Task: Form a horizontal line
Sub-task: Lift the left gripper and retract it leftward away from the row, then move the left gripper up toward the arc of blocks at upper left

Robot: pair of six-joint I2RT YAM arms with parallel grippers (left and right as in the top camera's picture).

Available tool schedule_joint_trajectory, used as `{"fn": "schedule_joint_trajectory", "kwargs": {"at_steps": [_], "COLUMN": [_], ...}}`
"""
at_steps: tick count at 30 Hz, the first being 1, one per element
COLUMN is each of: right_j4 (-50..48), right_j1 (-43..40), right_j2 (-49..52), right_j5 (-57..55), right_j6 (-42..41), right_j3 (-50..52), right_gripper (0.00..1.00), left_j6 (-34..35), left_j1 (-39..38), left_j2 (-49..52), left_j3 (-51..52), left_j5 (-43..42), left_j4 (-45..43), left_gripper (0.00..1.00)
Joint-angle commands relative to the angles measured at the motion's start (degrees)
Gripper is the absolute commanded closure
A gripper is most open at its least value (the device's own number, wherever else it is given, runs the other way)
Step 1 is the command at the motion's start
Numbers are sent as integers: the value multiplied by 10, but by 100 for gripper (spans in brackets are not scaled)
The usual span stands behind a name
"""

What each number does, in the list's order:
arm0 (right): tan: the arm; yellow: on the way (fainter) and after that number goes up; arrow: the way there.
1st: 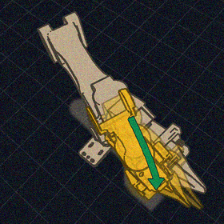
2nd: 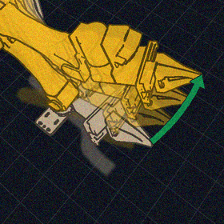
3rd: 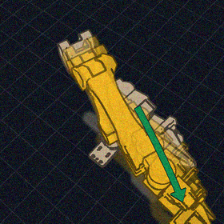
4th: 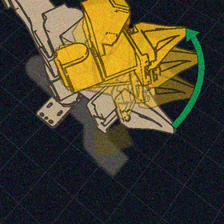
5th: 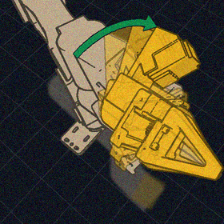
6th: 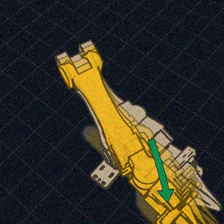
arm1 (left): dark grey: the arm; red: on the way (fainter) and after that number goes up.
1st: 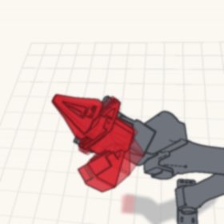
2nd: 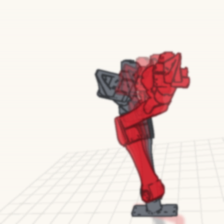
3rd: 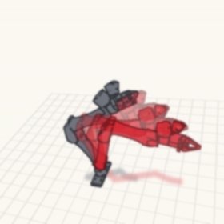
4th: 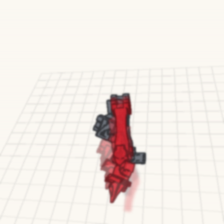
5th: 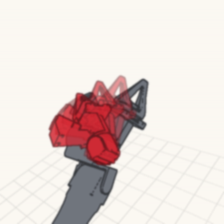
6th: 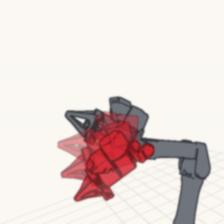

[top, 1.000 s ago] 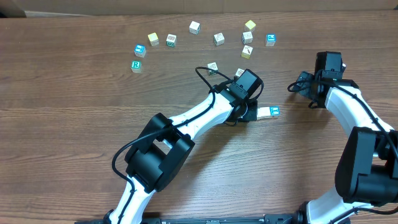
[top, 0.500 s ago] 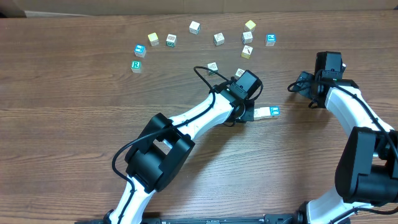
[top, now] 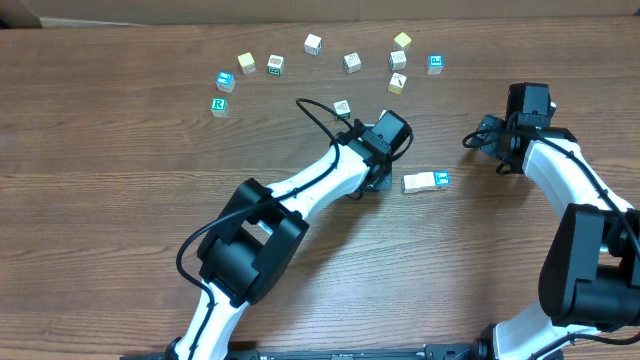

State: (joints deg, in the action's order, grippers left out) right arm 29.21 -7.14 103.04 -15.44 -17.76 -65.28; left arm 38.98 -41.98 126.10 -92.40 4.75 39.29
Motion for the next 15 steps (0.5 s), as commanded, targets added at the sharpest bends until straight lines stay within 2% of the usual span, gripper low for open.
{"fn": "schedule_joint_trajectory", "kwargs": {"at_steps": [1, 6, 8, 11, 12, 15], "right_j4": [-3, -3, -3, -3, -3, -3], "right_j1": [-1, -1, -1, -1, -1, -1], "right_j2": [-1, -1, -1, -1, -1, -1], "right_j5": [-3, -3, -3, -3, -3, -3], "right_j6": [0, 0, 0, 0, 0, 0], "right_j3": [-7, -7, -7, -7, -7, -7], "right_gripper": [0, 0, 0, 0, 0, 0], "left_j6": [0, 0, 0, -2, -2, -2], "left_j1": [12, 23, 27, 29, 29, 29], "left_j2": [-17, -17, -17, -17, -17, -17], "left_j3": [-11, -11, -11, -11, -11, -11], "left_j5": [19, 19, 19, 19, 19, 19], "left_j4": [6, 13, 14, 16, 17, 20], "left_gripper": [83, 81, 71, 61, 53, 12]}}
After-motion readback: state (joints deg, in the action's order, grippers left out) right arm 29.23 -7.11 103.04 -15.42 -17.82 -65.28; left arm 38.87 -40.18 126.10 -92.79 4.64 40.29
